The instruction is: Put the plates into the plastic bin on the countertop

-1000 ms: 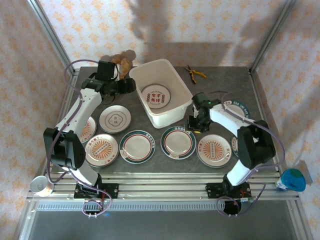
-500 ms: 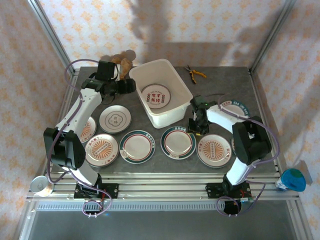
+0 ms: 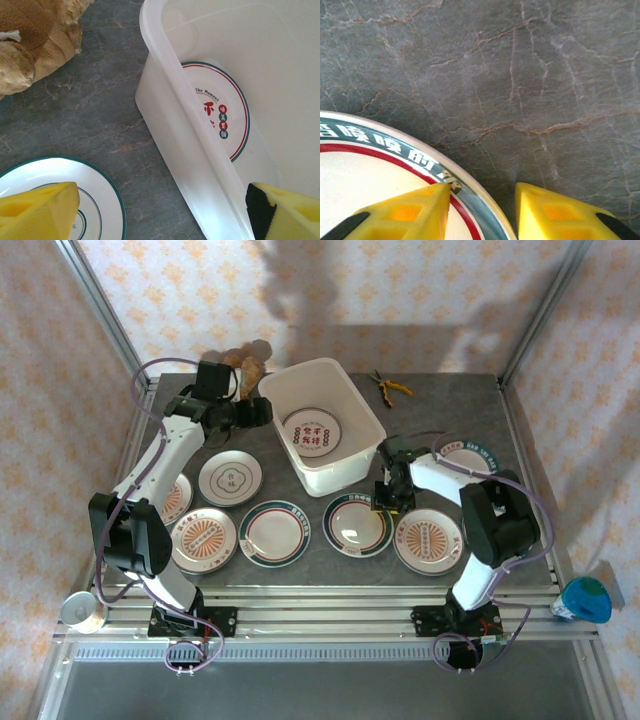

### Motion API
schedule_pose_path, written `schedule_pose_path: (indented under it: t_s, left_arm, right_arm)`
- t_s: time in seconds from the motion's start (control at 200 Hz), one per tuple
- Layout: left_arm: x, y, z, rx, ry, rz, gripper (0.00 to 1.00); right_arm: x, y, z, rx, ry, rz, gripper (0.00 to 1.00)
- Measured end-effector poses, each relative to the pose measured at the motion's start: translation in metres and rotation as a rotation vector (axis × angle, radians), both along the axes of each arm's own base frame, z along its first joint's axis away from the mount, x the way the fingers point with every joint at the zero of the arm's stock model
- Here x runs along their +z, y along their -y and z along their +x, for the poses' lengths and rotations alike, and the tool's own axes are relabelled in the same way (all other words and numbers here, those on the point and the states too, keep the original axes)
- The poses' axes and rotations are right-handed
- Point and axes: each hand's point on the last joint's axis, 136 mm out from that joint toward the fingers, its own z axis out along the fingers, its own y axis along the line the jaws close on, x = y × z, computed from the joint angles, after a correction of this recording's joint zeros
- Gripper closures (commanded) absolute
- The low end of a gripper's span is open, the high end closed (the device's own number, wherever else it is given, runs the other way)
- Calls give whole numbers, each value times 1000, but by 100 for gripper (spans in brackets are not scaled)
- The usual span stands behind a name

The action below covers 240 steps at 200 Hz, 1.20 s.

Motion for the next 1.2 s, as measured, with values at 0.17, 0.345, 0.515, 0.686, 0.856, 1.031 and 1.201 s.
schedule_pose_path:
  t_s: [0.17, 0.345, 0.515, 0.686, 0.856, 1.031, 1.201]
  left_arm:
    - [1, 7, -1, -14, 1, -2, 11]
    - [1, 9, -2, -18, 0, 1, 11]
    - [1, 9, -2, -13, 0, 1, 11]
    - [1, 11, -2, -17, 0, 1, 11]
    - [1, 12, -2, -20, 0, 1, 11]
    - [1, 12, -2, -20, 0, 1, 11]
    - [1, 12, -2, -20, 0, 1, 11]
  right_arm:
    - [-3, 0, 0, 9, -4, -4, 68]
    - [-3, 1, -1, 17, -2, -15, 65]
    - [-3, -1, -1, 21, 3, -16, 61]
    - [-3, -2, -1, 14, 11, -11, 61]
    - [-2, -3, -2, 1, 21, -5, 59]
    - [-2, -4, -2, -11, 23, -1, 53]
    - [-1, -8, -3, -7, 27, 1, 50]
